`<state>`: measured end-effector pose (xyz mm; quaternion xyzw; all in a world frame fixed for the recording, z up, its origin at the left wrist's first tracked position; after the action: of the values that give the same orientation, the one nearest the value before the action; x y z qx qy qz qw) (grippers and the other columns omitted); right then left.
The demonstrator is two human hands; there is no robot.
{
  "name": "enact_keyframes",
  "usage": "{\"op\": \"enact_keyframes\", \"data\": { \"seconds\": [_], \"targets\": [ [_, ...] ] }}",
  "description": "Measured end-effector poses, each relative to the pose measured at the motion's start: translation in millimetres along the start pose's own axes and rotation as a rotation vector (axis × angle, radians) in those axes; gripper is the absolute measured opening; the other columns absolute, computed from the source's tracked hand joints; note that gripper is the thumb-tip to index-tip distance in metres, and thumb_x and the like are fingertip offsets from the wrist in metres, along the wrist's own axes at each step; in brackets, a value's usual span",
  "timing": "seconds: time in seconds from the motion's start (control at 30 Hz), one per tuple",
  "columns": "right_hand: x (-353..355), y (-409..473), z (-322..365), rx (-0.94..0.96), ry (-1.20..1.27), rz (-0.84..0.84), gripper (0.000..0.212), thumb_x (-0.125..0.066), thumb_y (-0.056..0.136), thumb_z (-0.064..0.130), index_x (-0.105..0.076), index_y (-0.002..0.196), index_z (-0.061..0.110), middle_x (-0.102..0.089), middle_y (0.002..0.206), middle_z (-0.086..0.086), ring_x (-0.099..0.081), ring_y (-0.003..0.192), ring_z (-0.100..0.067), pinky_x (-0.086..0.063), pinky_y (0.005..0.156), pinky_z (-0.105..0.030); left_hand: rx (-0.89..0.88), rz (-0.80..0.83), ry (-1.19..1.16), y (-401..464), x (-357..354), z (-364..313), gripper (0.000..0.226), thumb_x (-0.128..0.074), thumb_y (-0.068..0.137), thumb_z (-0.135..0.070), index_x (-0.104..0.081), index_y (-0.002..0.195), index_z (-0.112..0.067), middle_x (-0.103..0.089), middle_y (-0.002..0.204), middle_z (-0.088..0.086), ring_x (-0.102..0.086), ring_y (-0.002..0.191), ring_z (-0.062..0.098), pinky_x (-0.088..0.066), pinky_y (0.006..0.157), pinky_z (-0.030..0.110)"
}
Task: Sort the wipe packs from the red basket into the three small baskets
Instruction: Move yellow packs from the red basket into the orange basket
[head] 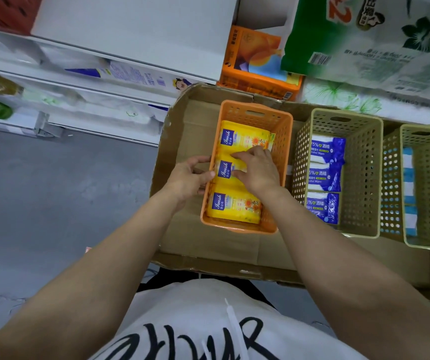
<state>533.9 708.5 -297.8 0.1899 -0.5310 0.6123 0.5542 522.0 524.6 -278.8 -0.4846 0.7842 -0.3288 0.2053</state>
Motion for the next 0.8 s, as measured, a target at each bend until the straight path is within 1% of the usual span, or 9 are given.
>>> {"op": "enact_keyframes", "data": {
  "seconds": [0.17,0.23,0.3,0.47,0.63,0.73,0.8],
  "targets": [
    [0,0,-2,-0.025,0.024,-0.076,0.054,-0.071,0.086,0.038,-0.051,0.136,0.034,-0.047,0.133,-0.002,-0.037,0.128,-0.024,-0.041,0.102,-0.041,-0.003,-0.025,0.019,-1,0,0,0.041,-0.068,0.092,-0.016,-0.056,0.131,-0.022,-0.065,0.108,0.016,-0.070,0.097,0.025,-0.057,0.071,0.031],
    [1,-2,-4,-0.067,0.049,-0.131,0.059,-0.076,0.082,0.037,-0.049,0.133,0.030,-0.045,0.133,-0.002,-0.036,0.129,-0.024,-0.042,0.101,-0.041,-0.001,-0.037,0.034,-1,1,1,0.041,-0.067,0.092,-0.016,-0.056,0.131,-0.023,-0.065,0.109,0.016,-0.069,0.097,0.025,-0.056,0.070,0.030],
    [2,-2,-7,-0.094,0.061,-0.154,0.058,-0.078,0.080,0.038,-0.050,0.129,0.026,-0.044,0.132,-0.003,-0.036,0.129,-0.025,-0.041,0.101,-0.040,0.002,-0.049,0.034,-1,0,1,0.040,-0.066,0.093,-0.015,-0.056,0.130,-0.023,-0.065,0.109,0.017,-0.069,0.098,0.025,-0.055,0.070,0.030],
    [2,5,-7,-0.065,-0.006,-0.096,0.054,-0.074,0.081,0.043,-0.053,0.128,0.025,-0.046,0.132,-0.004,-0.036,0.130,-0.026,-0.040,0.104,-0.040,0.000,-0.085,0.017,-3,-2,1,0.041,-0.066,0.092,-0.015,-0.057,0.132,-0.021,-0.065,0.107,0.015,-0.068,0.097,0.025,-0.055,0.068,0.030],
    [6,4,-7,-0.065,0.007,-0.060,0.056,-0.075,0.081,0.044,-0.054,0.129,0.024,-0.047,0.132,-0.004,-0.037,0.129,-0.026,-0.039,0.105,-0.040,-0.002,-0.127,0.021,-5,-2,2,0.037,-0.067,0.092,-0.018,-0.059,0.127,-0.027,-0.066,0.107,0.011,-0.068,0.098,0.023,-0.056,0.068,0.030],
    [15,3,-6,-0.078,0.028,-0.008,0.059,-0.073,0.083,0.046,-0.054,0.132,0.018,-0.050,0.134,-0.006,-0.041,0.129,-0.027,-0.039,0.106,-0.040,-0.002,-0.135,0.073,-5,-2,0,0.037,-0.066,0.093,-0.019,-0.059,0.129,-0.026,-0.066,0.108,0.011,-0.068,0.100,0.024,-0.059,0.079,0.039],
    [27,2,-4,-0.088,0.033,0.046,0.060,-0.070,0.086,0.047,-0.054,0.135,0.016,-0.051,0.137,-0.008,-0.046,0.129,-0.028,-0.041,0.105,-0.040,-0.010,-0.127,0.157,-8,-1,-7,0.038,-0.064,0.095,-0.024,-0.058,0.132,-0.022,-0.066,0.113,0.009,-0.067,0.101,0.023,-0.057,0.088,0.043]
  ]
}}
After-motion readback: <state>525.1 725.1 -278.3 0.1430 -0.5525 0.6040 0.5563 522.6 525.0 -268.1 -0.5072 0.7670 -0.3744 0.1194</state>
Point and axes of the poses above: each hand's wrist, its own y-axis towards the middle knuckle, its own x-axis out of the back of the hand, z = x × y, the point moved 8 cm from there along y, towards the middle knuckle
